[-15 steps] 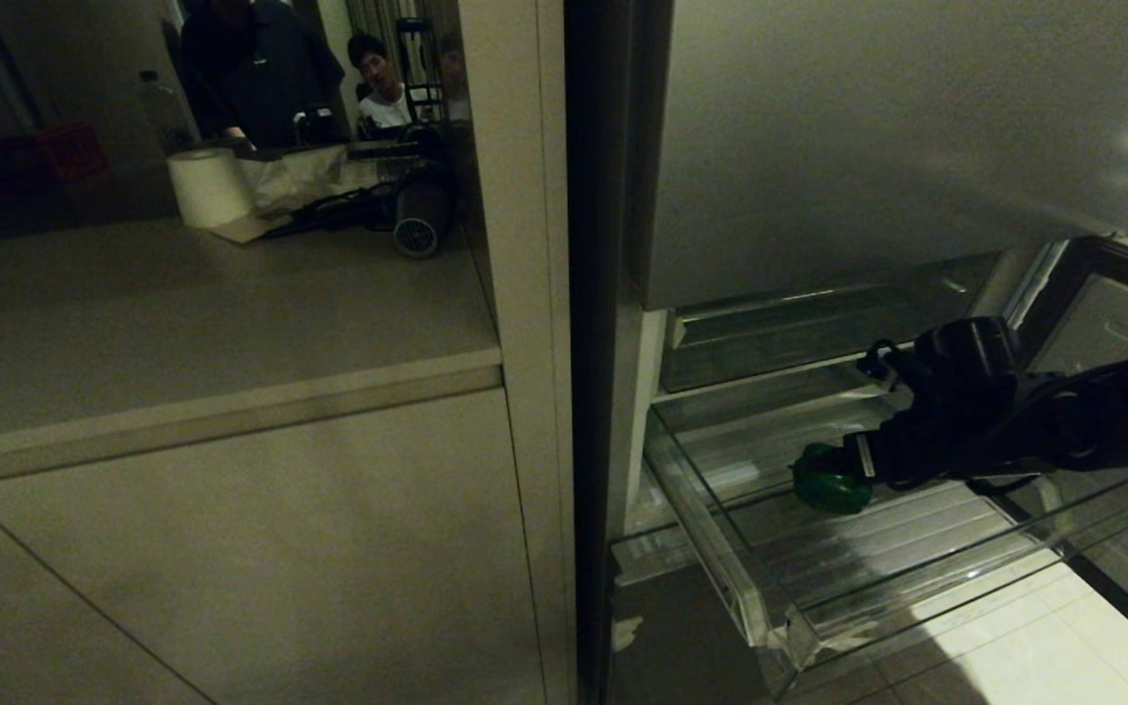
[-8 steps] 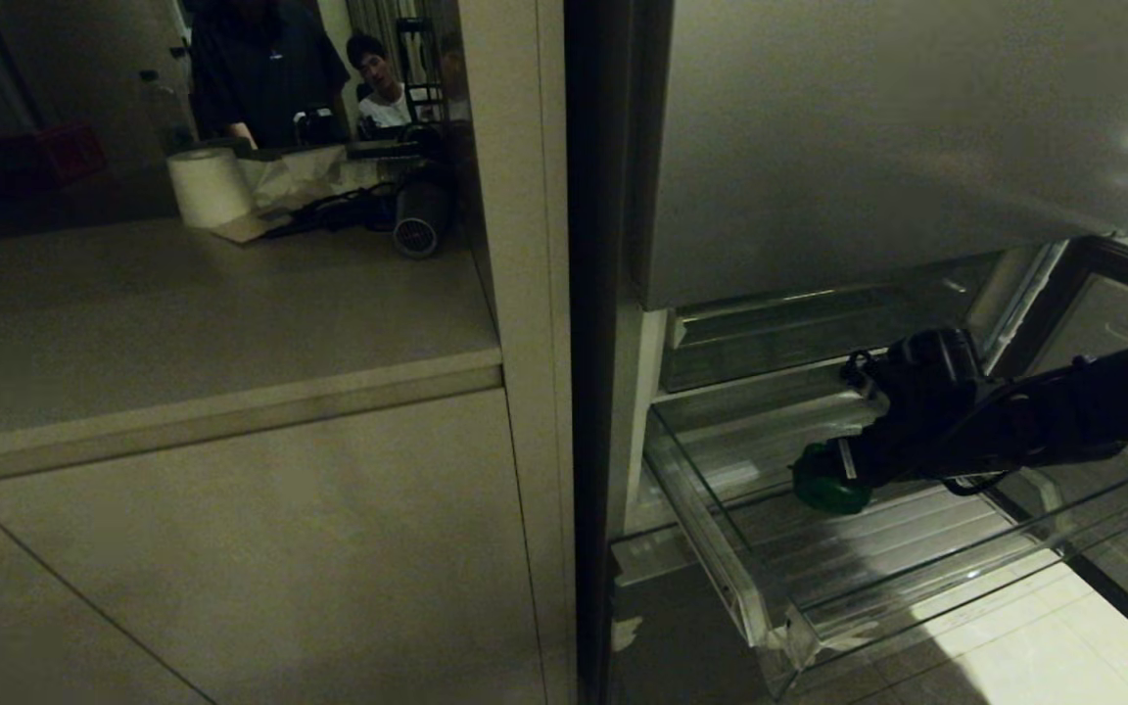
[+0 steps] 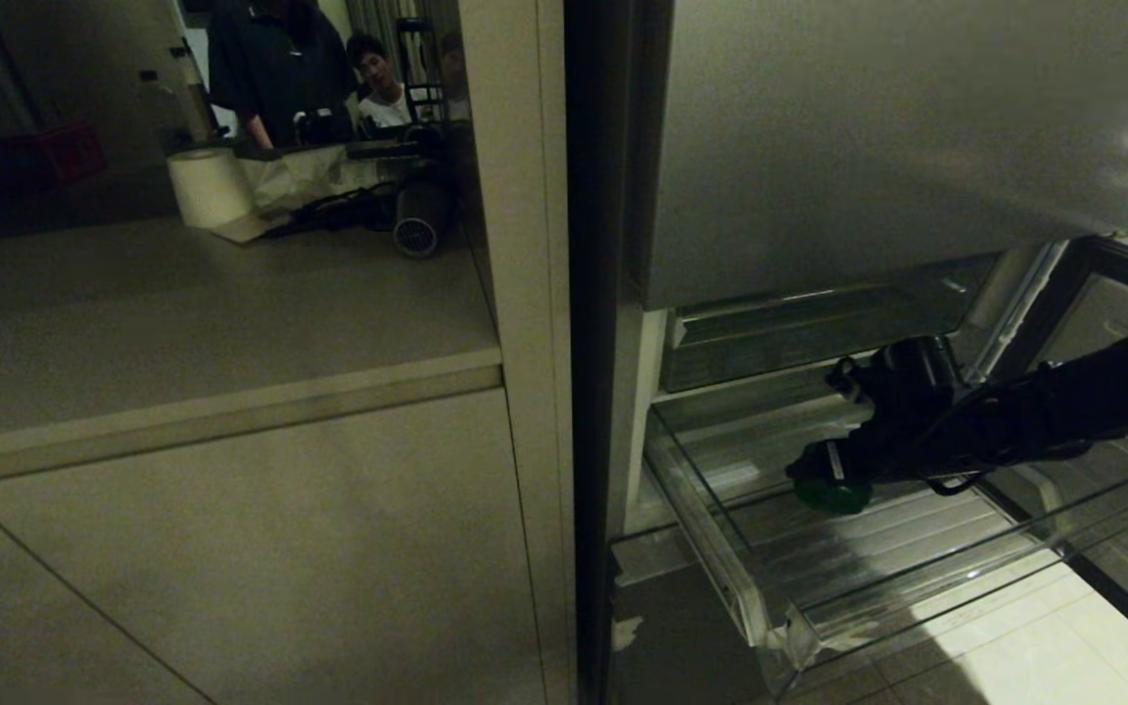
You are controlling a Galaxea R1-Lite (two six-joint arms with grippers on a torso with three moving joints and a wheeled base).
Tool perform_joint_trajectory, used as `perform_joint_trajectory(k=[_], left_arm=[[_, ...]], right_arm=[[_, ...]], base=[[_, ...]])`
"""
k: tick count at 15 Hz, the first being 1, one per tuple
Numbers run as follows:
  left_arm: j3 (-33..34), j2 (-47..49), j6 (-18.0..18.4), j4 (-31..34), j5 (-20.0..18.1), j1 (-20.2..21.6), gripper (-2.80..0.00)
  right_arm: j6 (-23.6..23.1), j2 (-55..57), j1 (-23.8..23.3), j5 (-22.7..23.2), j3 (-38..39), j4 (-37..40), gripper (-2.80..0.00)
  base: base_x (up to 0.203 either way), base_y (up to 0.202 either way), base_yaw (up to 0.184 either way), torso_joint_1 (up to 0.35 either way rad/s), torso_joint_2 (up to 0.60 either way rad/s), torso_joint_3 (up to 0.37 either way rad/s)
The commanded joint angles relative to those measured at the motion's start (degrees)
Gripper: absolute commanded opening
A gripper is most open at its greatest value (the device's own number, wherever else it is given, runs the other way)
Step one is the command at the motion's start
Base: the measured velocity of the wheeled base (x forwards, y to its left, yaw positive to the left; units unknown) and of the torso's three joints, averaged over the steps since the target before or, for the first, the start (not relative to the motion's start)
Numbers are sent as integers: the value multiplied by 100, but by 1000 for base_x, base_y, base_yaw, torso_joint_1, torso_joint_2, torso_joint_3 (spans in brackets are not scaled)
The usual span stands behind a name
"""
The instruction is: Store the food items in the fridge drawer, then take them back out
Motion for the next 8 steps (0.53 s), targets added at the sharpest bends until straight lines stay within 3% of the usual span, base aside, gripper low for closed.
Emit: perform_joint_trajectory(k=[1, 8], left_arm=[[-1, 0, -1, 3, 2, 0, -280], [-1, 0, -1, 3, 2, 0, -280]], right_arm=[[-4, 134, 1, -4, -92, 2, 0], [-4, 260, -6, -13, -126, 2, 0]], base=[[0, 0, 0, 0, 0, 0], [0, 0, 0, 0, 0, 0]])
